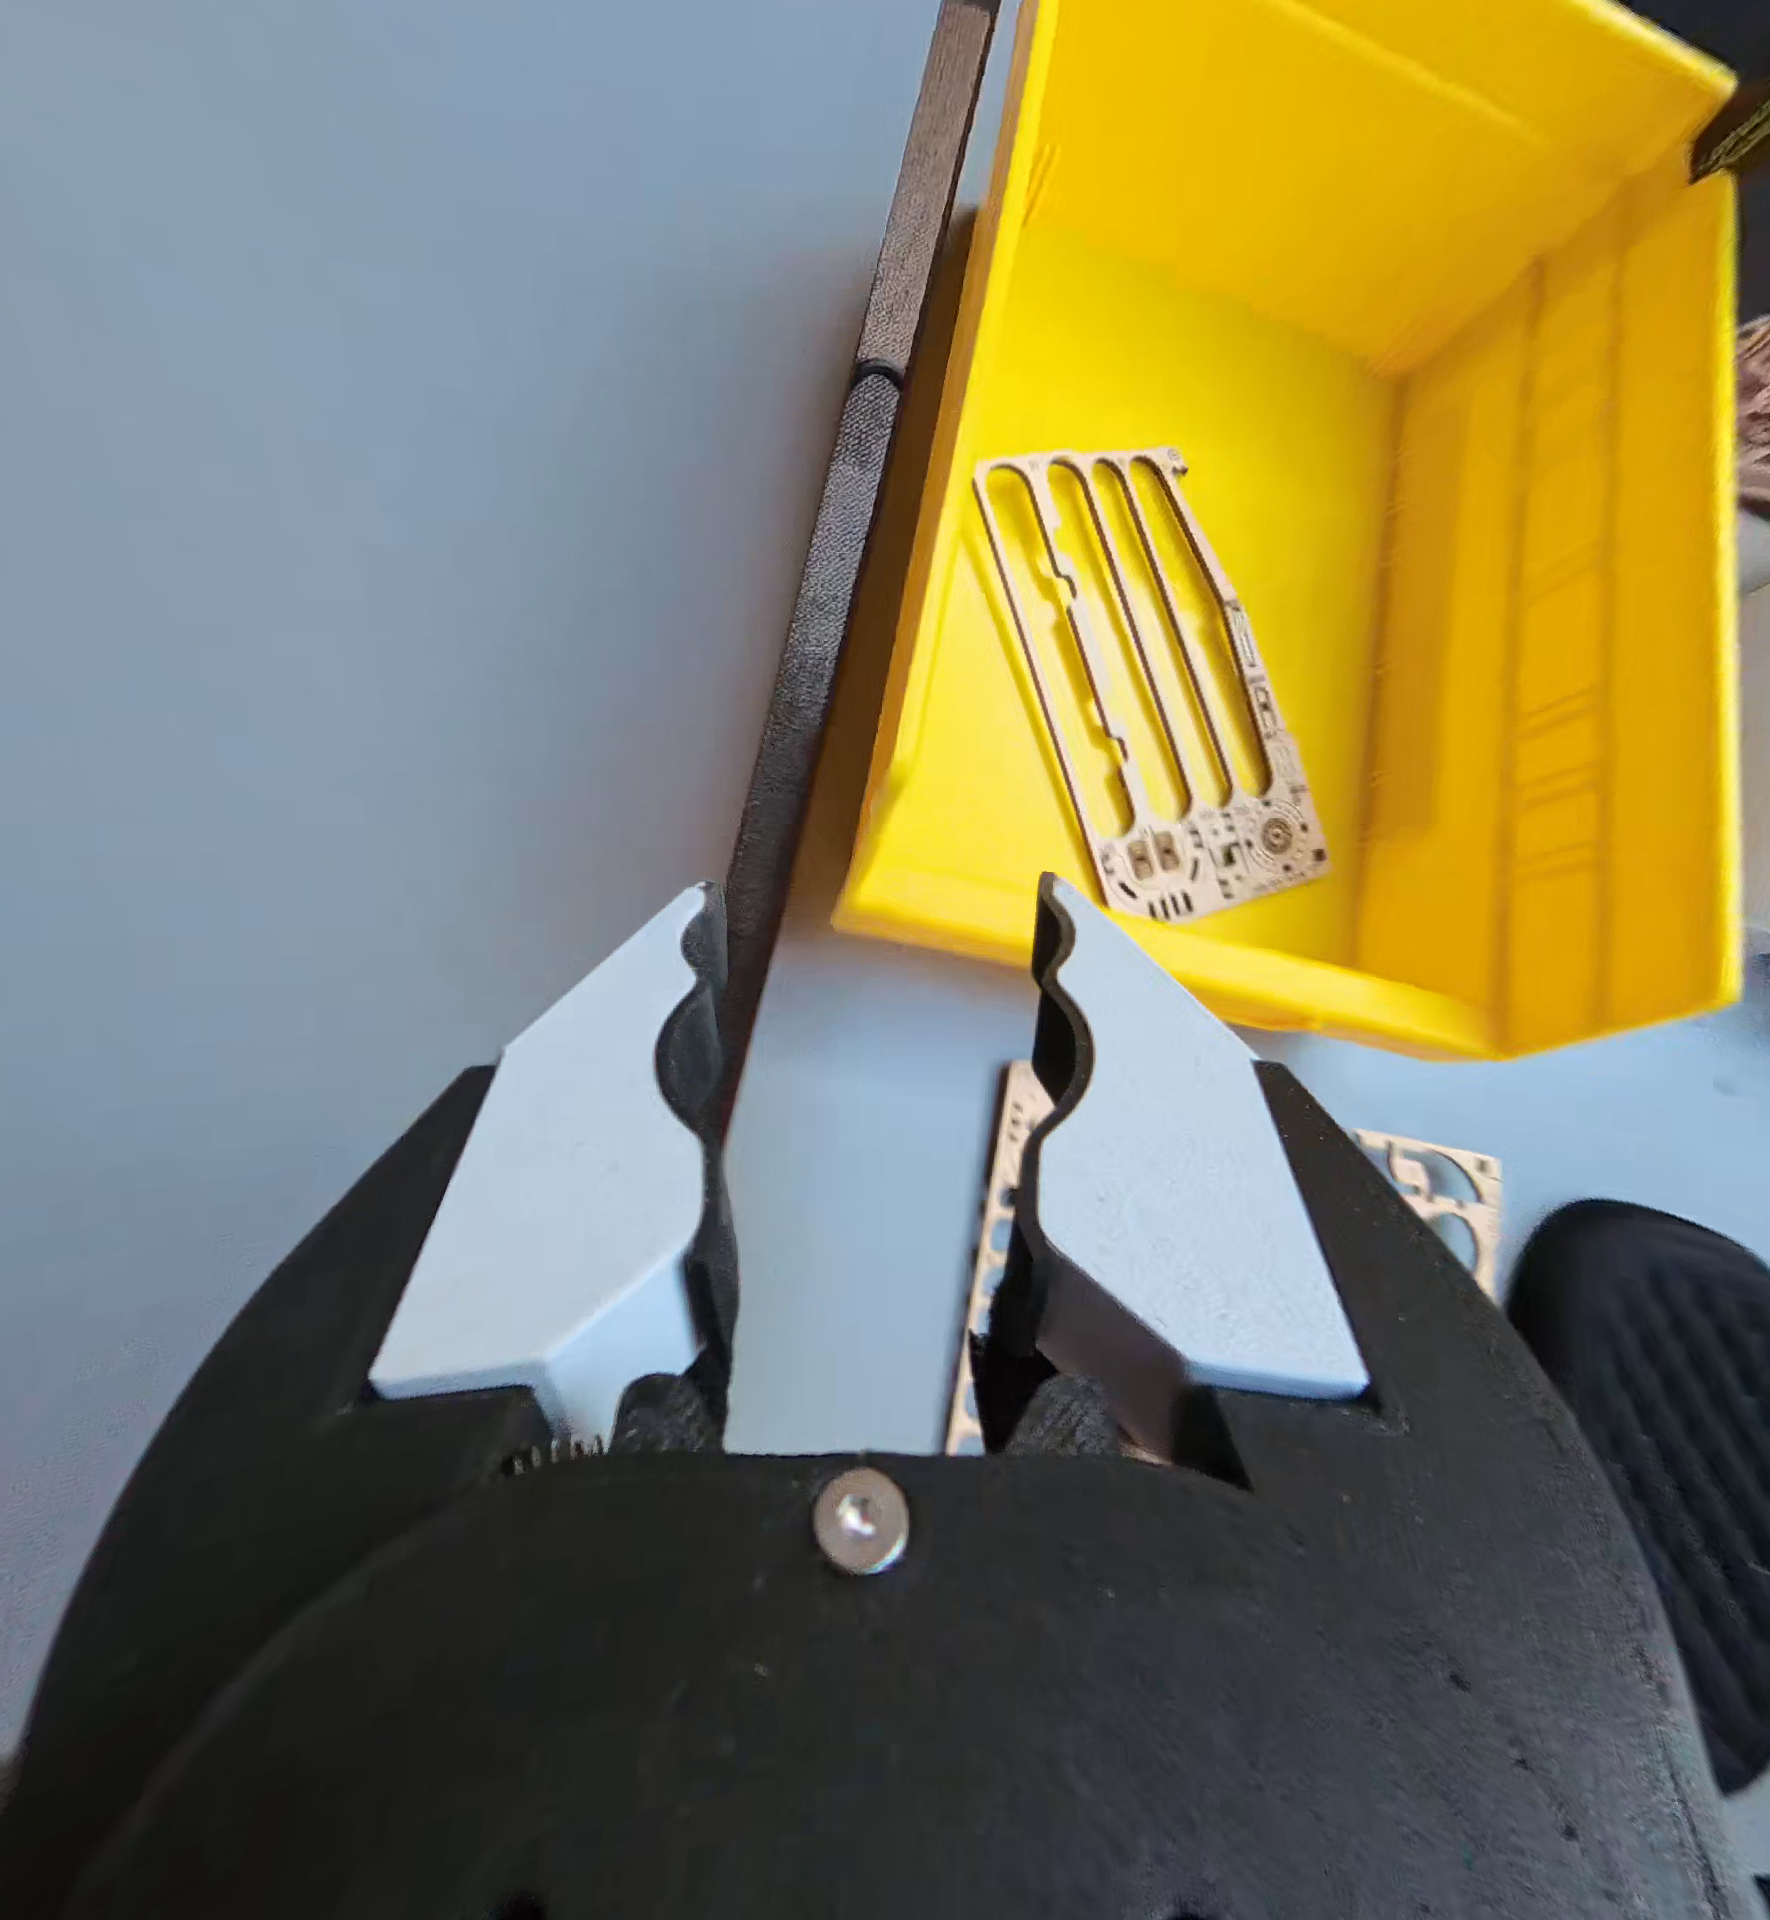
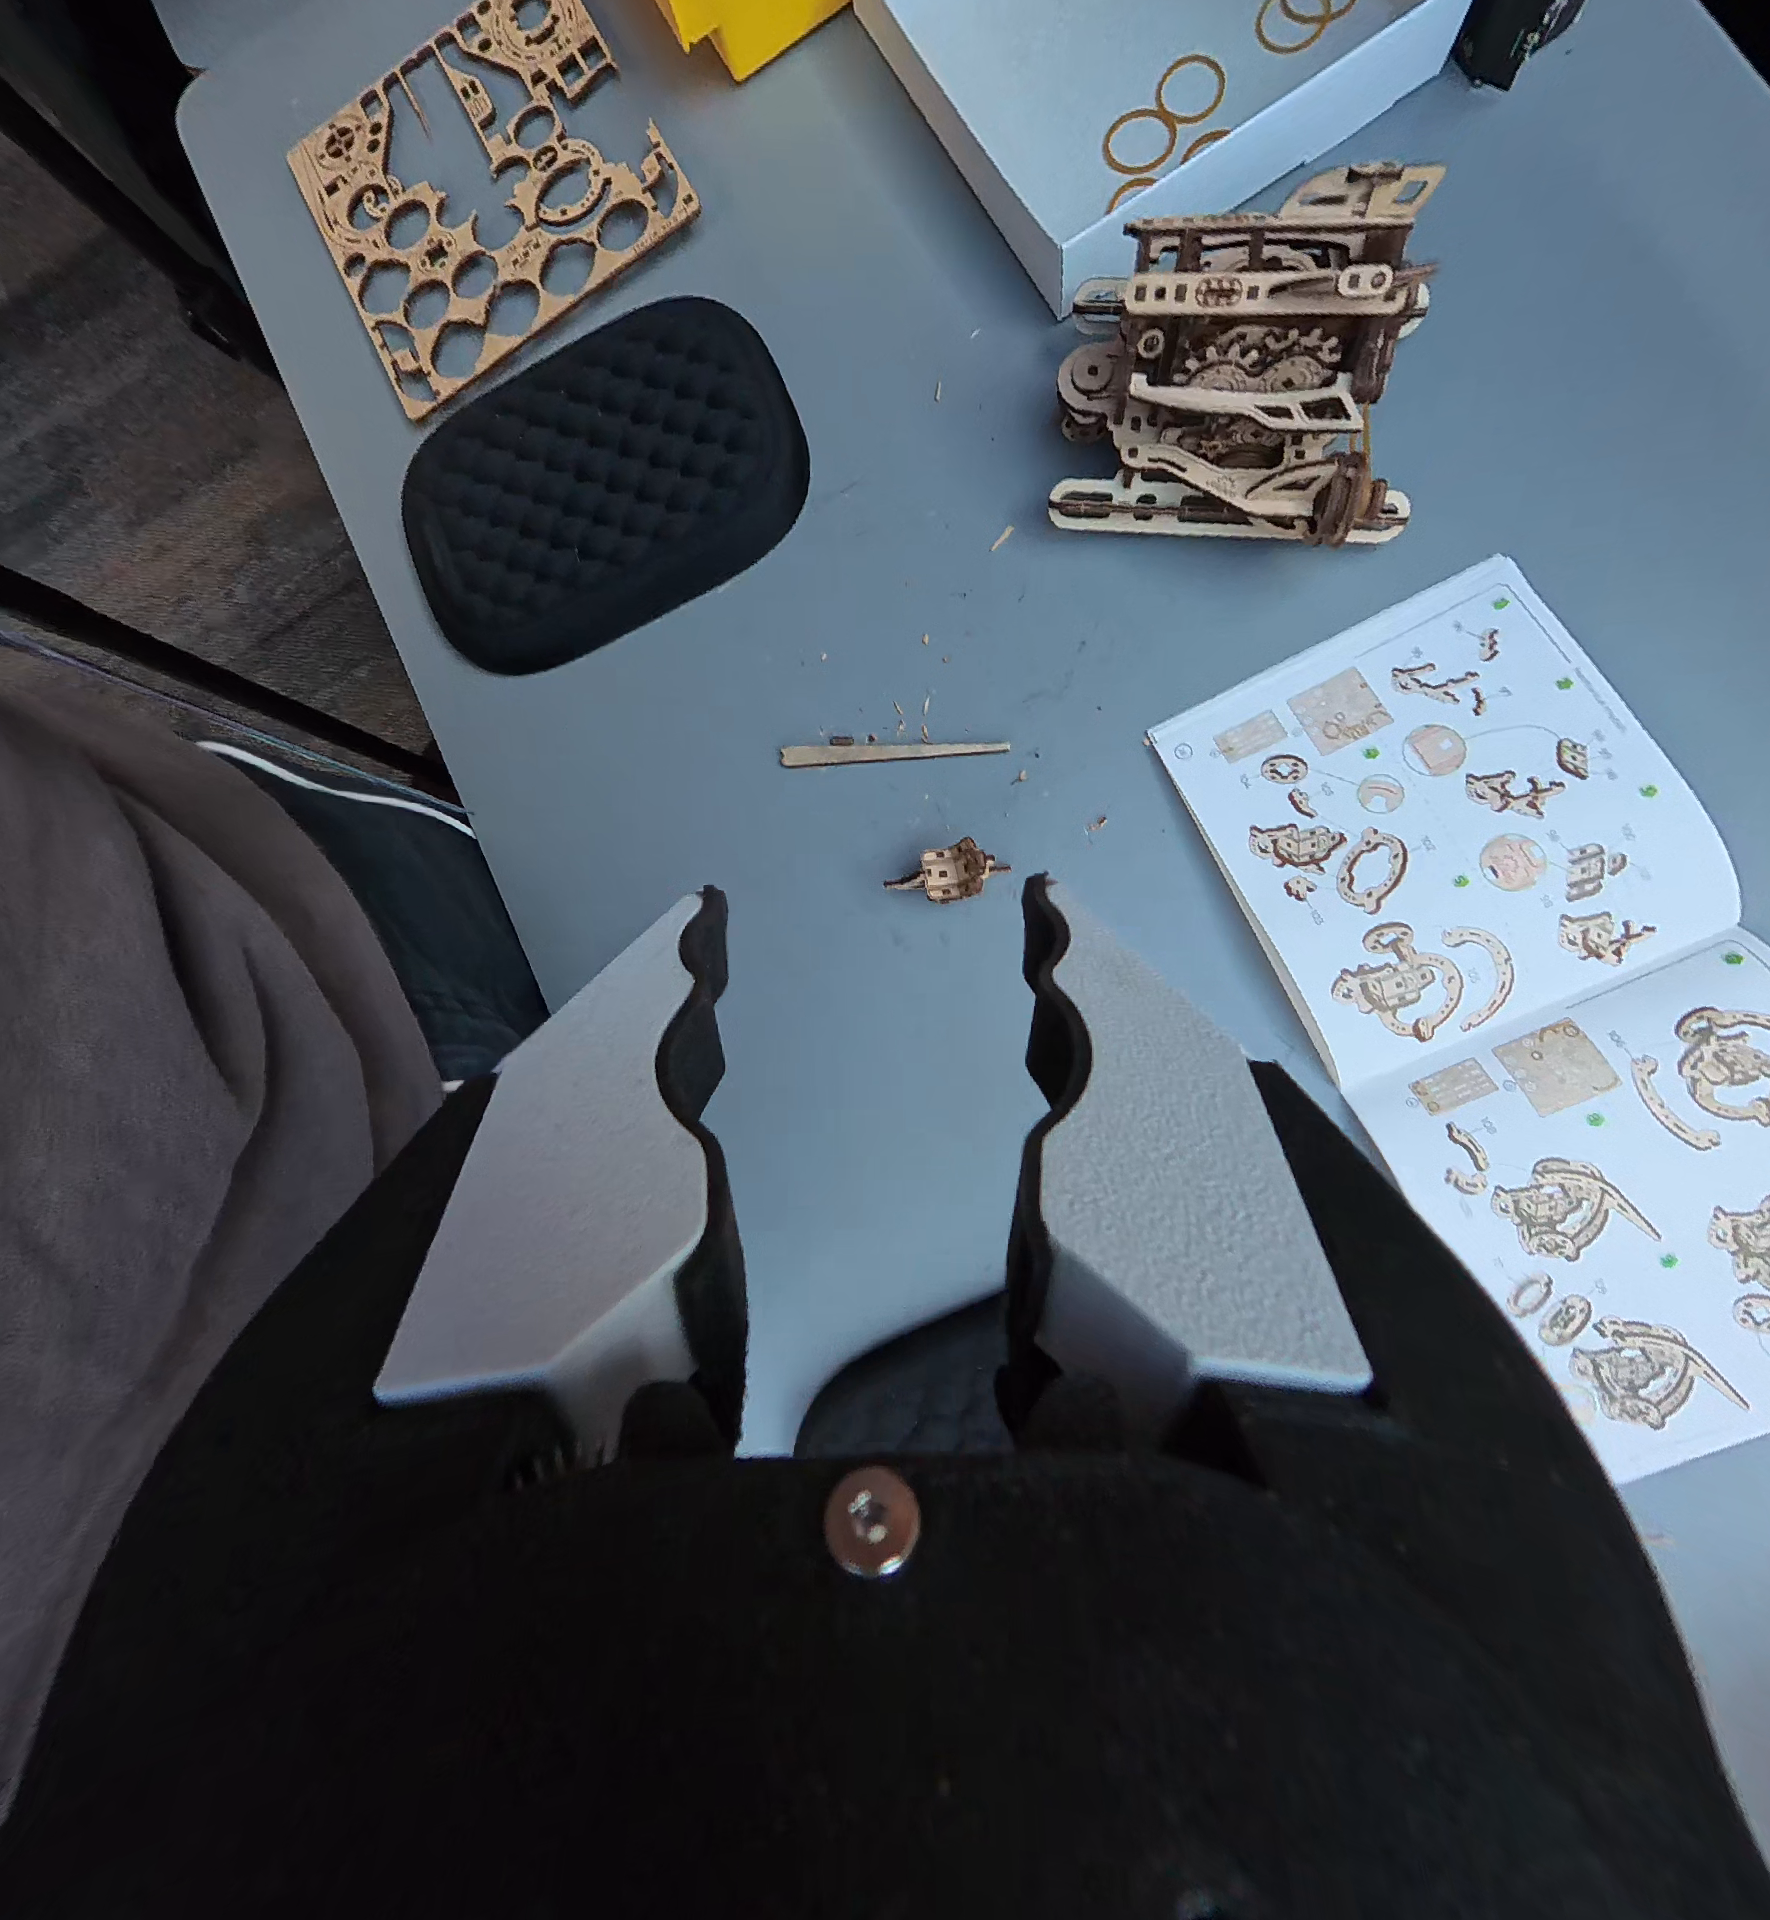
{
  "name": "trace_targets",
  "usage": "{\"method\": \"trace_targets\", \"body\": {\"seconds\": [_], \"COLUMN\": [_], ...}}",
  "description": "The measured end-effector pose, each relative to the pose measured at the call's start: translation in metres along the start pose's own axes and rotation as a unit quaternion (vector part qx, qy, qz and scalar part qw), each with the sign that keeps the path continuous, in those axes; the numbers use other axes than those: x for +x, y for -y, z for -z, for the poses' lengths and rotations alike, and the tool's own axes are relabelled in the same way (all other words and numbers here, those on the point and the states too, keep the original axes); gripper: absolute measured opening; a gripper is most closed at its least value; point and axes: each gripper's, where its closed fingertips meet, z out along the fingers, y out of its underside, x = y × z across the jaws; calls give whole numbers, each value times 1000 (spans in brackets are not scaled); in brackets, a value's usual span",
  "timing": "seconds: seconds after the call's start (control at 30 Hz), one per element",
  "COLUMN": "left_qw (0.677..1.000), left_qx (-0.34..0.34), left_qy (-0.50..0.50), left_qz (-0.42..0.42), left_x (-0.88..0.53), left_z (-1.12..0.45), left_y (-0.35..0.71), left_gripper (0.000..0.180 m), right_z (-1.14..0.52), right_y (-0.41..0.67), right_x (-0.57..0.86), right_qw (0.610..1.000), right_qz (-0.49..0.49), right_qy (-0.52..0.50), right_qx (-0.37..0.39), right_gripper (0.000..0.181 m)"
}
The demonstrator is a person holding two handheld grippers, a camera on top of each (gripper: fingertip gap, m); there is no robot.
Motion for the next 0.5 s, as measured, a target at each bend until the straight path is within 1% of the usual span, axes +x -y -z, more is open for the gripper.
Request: {"method": "trace_targets", "body": {"seconds": [0.07, 0.13, 0.23, 0.37, 0.5], "left_qw": [999, 999, 999, 994, 986], "left_qx": [7, 2, -37, -96, -140], "left_qy": [-7, -4, 18, 9, -4], "left_qz": [30, 32, -6, -53, -91], "left_x": [3, 7, 14, 28, 33], "left_z": [14, 26, 36, 33, 26], "left_y": [-19, -42, -88, -131, -153], "left_gripper": [58, 56, 52, 49, 49], "right_z": [-3, -7, -14, -26, -34], "right_y": [10, 19, 34, 45, 49], "right_x": [-2, 0, 0, -8, -18], "right_qw": [1000, 1000, 999, 998, 996], "right_qz": [7, 22, 33, 50, 67], "right_qy": [11, 14, 21, 38, 48], "right_qx": [12, 16, 30, 31, 24], "right_gripper": [57, 57, 57, 57, 57]}}
